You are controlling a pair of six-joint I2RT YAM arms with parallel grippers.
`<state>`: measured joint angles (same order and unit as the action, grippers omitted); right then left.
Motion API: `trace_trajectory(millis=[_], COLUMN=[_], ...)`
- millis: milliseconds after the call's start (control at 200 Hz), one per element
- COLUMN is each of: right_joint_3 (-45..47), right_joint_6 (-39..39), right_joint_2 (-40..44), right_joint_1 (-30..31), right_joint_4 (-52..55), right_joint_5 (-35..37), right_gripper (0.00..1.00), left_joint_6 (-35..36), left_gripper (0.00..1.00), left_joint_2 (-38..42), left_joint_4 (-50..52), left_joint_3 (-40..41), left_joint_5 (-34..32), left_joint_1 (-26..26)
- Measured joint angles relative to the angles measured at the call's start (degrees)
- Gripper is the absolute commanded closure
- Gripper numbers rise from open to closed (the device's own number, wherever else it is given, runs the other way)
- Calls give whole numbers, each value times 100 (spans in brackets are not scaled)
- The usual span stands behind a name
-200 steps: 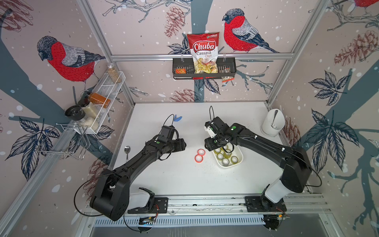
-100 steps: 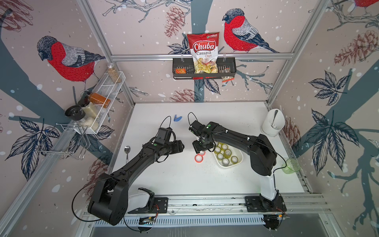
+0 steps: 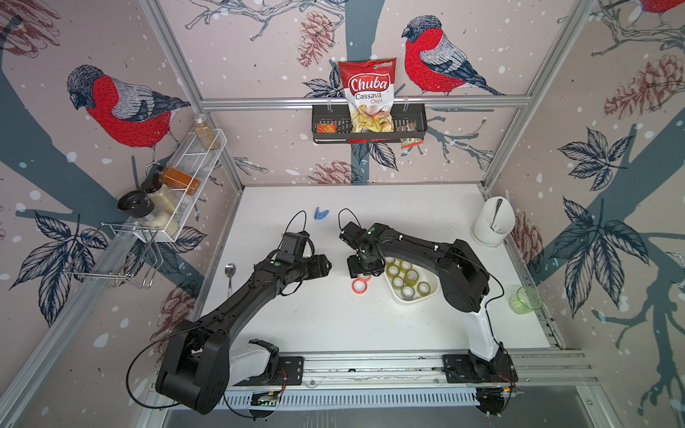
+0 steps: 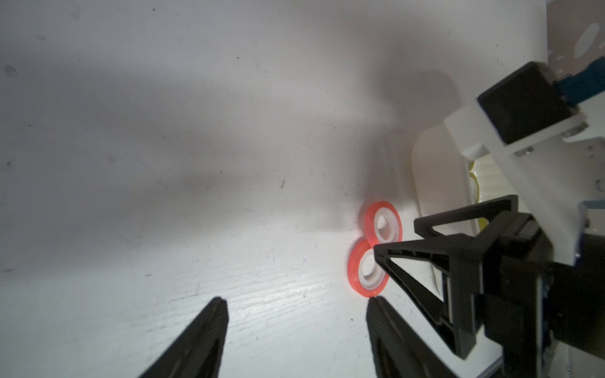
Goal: Put the transparent tape into the storage box
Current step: Pick up the tape from the center of the board.
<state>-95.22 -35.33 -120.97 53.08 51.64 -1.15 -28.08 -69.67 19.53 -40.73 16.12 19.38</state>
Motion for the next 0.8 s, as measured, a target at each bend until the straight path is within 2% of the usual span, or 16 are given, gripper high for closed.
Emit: trace_trajectory(millis=[45, 65, 85, 110, 340, 515, 800], right_joint_3=[33, 50, 66, 81, 107, 122, 317], right_joint_6=[-70, -79, -85, -118, -210, -210, -245], right_joint_2=[-4, -4, -4, -4, -59, -63, -37], right_joint_1=[-24, -35, -52, -70, -133, -94, -68], right_joint_4=[-24, -37, -52, -70, -170, -190, -260], right_joint_5=[-15, -28, -48, -57, -68, -81, -83], right_gripper=[28, 18, 2, 0, 2, 12, 22], left_joint_6=[0, 0, 0, 0, 0, 0, 0], left_gripper=[28, 28, 28, 28, 28, 28, 28], left_joint_2=[13, 24, 37, 55, 223, 278, 361], left_joint_4=[0, 0, 2, 7, 17, 22, 26], left_joint_3=[2, 9, 15, 22, 76, 103, 120], left_joint_5=[2, 2, 2, 2, -2, -4, -9], left_joint_1=[-2, -2, -2, -2, -2, -2, -2])
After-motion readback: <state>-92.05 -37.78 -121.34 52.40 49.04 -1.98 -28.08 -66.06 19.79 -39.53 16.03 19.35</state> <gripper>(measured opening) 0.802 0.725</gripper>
